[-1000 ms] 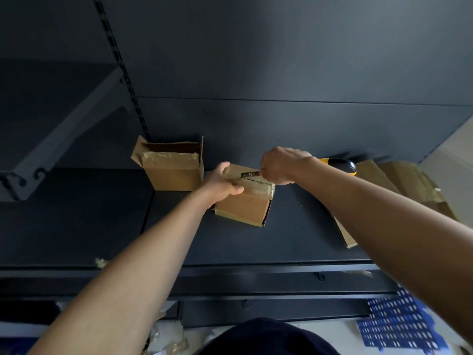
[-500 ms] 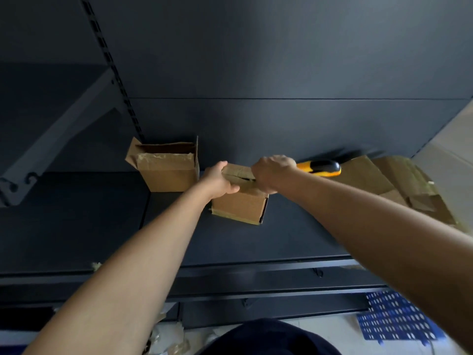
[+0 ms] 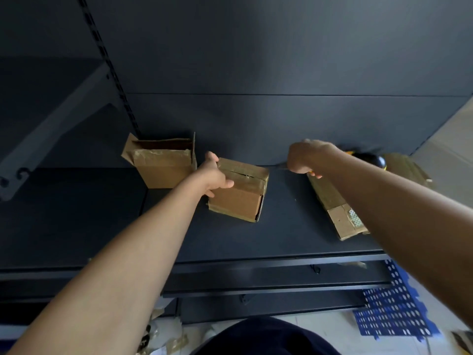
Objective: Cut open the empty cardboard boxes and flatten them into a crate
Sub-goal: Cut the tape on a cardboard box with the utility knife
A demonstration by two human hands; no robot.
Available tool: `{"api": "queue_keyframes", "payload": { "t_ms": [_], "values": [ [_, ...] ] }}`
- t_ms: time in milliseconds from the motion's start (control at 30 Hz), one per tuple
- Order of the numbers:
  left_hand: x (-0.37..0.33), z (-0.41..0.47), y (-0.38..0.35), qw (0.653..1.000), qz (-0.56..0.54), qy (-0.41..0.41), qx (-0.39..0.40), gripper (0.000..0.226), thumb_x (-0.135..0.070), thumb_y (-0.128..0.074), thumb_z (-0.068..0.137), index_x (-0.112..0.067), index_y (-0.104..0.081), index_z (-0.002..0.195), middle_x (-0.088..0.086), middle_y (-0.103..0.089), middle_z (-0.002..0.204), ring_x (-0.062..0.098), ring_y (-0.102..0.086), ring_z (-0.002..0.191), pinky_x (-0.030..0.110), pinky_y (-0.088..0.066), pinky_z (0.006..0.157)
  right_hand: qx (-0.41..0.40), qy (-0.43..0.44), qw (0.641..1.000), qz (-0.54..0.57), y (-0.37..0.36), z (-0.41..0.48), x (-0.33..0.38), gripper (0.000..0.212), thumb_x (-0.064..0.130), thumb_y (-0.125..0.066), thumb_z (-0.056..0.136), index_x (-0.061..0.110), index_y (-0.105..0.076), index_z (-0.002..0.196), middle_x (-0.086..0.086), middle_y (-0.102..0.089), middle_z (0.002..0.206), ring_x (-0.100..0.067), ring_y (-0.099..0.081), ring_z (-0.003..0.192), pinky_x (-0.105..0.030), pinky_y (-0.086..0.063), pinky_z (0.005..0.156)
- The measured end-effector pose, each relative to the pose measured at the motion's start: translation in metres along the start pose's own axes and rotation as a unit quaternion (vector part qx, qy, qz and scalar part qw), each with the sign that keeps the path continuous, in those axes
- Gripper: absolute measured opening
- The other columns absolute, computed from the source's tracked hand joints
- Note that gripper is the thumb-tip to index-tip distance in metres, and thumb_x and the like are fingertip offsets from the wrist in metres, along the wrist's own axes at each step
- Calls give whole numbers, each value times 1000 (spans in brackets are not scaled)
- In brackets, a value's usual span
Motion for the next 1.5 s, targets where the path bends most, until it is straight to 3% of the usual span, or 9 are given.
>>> {"api": "queue_keyframes", "payload": {
  "t_ms": [100,200,367,467,600,900,1100,1367,1500],
  "values": [
    [-11,-1,-3,999,26,-39,-2,62,-2,-70,81,-23,-37,129,4,-38,138,27,-48,114,40,-53,89,-30,5,965,262,-20,18,-2,22,15,-45,94,6,-59,107,-13,-60,90,-21,-56,64,-31,-51,55],
    [-21,0,-5,994,57,-73,-66,61,-5,-69,82,-24,-43,133,5,-30,141,28,-46,121,30,-45,91,71,-28,849,522,-51,26,10,22,27,-41,99,11,-56,104,-8,-55,83,-17,-53,58,-29,-49,50],
    [-22,-3,-23,994,53,-4,-100,97,-52,-69,77,-9,-16,145,14,-25,150,32,-37,132,41,-40,99,218,-38,776,591,-73,22,16,34,30,-31,103,3,-51,96,-16,-70,73,-23,-57,51,-30,-48,50],
    [-24,-7,-47,988,149,-23,-15,126,-66,-74,61,-7,-6,150,13,-16,155,31,-28,139,39,-33,105,187,-63,795,574,-69,25,7,36,26,-31,103,-3,-50,103,-20,-68,81,-25,-59,57,-32,-51,55],
    [-34,-3,-52,974,202,-77,69,110,-55,-80,62,-22,-20,149,2,-22,147,29,-27,136,48,-30,109,116,-28,861,495,-55,34,-7,32,28,-42,100,-1,-54,105,-16,-63,77,-24,-58,55,-30,-49,50],
    [-34,-16,-63,914,383,-93,99,128,-65,-77,54,-24,-4,150,8,-6,153,37,-6,142,57,-11,113,95,73,923,367,-31,40,-30,22,24,-56,94,2,-59,92,-13,-62,69,-24,-59,53,-26,-48,50],
    [-39,-18,-51,929,292,-212,81,104,-47,-83,59,-28,-21,140,-2,-31,148,24,-24,136,36,-17,106,159,136,937,281,-23,31,-25,25,24,-67,87,0,-63,92,-14,-63,72,-26,-59,60,-28,-47,56],
    [-22,-23,-41,952,217,-215,26,87,-52,-84,55,-24,-39,124,-8,-31,118,14,-39,111,31,-42,88,138,178,950,215,-12,24,6,23,27,-70,83,5,-62,80,-10,-63,67,-22,-57,52,-26,-48,50],
    [-21,-27,-41,948,223,-225,24,80,-50,-82,60,-21,-39,120,-10,-30,113,11,-41,103,25,-37,76,75,170,976,114,-12,19,29,26,28,-68,84,8,-54,75,-6,-58,65,-19,-56,49,-24,-49,50]
  ]
}}
Point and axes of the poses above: each hand's wrist, its own z-axis towards the middle knuckle, its own y-axis out of the back of the hand, x = y × z, the point moved 5 cm from there along z, towards the middle knuckle
